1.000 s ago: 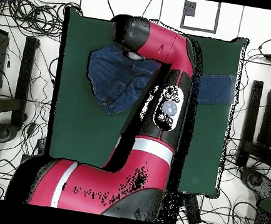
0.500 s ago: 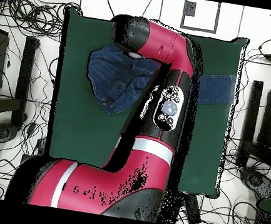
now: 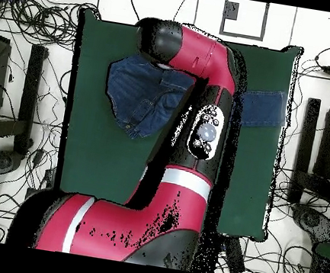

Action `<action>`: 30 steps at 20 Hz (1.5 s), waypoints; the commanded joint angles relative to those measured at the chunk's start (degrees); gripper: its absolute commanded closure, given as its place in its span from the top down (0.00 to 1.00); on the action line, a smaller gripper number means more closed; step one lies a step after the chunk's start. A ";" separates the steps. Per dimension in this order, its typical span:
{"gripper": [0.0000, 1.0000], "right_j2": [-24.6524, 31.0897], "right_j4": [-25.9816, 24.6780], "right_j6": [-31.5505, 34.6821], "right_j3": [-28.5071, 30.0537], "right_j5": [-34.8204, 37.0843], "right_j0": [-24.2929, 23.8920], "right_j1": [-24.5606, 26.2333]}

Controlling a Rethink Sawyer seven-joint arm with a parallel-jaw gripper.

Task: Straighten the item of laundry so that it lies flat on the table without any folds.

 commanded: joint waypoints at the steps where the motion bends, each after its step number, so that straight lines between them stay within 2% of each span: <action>1: 1.00 6.60 2.19 16.14 10.45 -2.63 0.50 2.04; 11: 1.00 7.30 2.60 14.85 13.50 -4.48 0.07 0.78; 21: 1.00 8.90 2.14 13.12 19.43 -9.28 -0.51 -1.89; 30: 1.00 8.19 1.89 14.10 20.72 -12.04 0.23 -2.30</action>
